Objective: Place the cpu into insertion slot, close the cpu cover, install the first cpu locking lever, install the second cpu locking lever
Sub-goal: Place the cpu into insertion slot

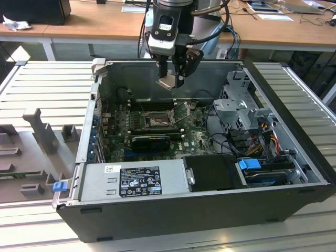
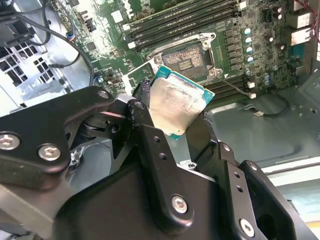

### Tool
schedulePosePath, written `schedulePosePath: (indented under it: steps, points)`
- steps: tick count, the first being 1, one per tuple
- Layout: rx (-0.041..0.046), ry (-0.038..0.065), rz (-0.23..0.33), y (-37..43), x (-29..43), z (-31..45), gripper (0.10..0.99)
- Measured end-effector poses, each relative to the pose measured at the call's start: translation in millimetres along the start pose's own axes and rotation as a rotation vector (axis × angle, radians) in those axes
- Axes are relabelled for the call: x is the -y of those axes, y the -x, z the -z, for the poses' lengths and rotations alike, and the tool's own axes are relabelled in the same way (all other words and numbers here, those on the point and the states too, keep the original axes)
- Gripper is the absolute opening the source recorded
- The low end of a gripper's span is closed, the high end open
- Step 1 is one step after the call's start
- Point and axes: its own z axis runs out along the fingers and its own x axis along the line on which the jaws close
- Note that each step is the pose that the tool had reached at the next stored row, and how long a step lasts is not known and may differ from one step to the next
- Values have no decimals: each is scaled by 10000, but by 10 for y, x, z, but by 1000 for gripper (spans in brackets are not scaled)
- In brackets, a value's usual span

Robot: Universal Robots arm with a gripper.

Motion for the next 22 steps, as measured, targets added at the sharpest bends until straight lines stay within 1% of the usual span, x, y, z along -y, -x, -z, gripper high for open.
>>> schedulePosePath:
  steps: [8, 18, 20, 22]
  points:
    - [57, -7, -474, -2, -2, -4, 529]
    - [155, -6, -1447, -4, -2, -15, 529]
    - [187, -4, -1795, -3, -2, -19, 529]
    - [202, -2, -1978, -3, -2, -22, 529]
